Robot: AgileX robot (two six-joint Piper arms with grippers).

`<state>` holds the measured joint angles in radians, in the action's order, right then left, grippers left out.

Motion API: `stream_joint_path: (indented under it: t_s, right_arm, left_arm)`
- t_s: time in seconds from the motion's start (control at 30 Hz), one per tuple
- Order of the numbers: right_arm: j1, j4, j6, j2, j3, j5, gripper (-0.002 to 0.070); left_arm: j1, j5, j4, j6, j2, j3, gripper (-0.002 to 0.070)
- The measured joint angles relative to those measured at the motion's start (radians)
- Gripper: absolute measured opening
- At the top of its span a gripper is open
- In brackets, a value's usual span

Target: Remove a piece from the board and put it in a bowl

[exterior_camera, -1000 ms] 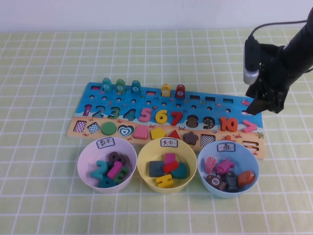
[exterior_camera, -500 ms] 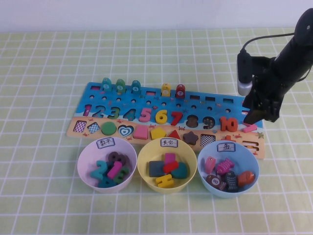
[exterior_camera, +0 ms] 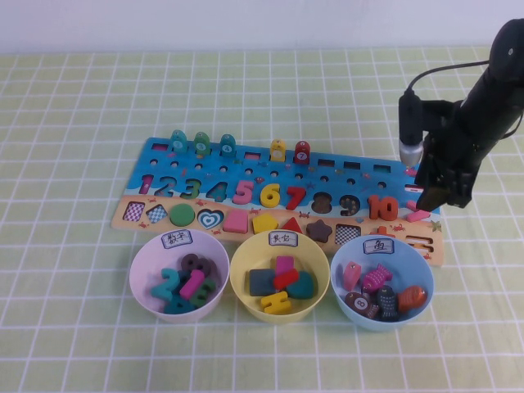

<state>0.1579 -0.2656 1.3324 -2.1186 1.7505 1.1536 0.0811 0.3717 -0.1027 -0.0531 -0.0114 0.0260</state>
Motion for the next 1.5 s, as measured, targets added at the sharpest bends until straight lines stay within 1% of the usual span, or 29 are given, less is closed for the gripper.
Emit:
stream_joint_path:
  t_s: [0.5, 0.8, 1.37, 1.43, 1.5]
  right_arm:
    - [0.001, 0.004, -0.001, -0.04, 0.0, -0.002, 0.0335]
    - [0.001, 0.037, -0.001, -0.052, 0.0, -0.015, 0.0335]
    - [0.063, 0.079, -0.001, -0.06, 0.0, -0.059, 0.0335]
    - [0.066, 0.082, -0.001, -0.06, 0.0, -0.059, 0.0326]
    - [0.067, 0.083, -0.001, -0.06, 0.0, -0.059, 0.0299]
  left_arm:
    - [0.0, 0.0, 0.0, 0.0, 0.0, 0.0, -0.0005]
    - [0.0, 0.0, 0.0, 0.0, 0.0, 0.0, -0.0005]
    - [0.0, 0.0, 0.0, 0.0, 0.0, 0.0, -0.0005]
    - [0.0, 0.0, 0.0, 0.0, 0.0, 0.0, -0.0005]
    - [0.0, 0.0, 0.0, 0.0, 0.0, 0.0, -0.0005]
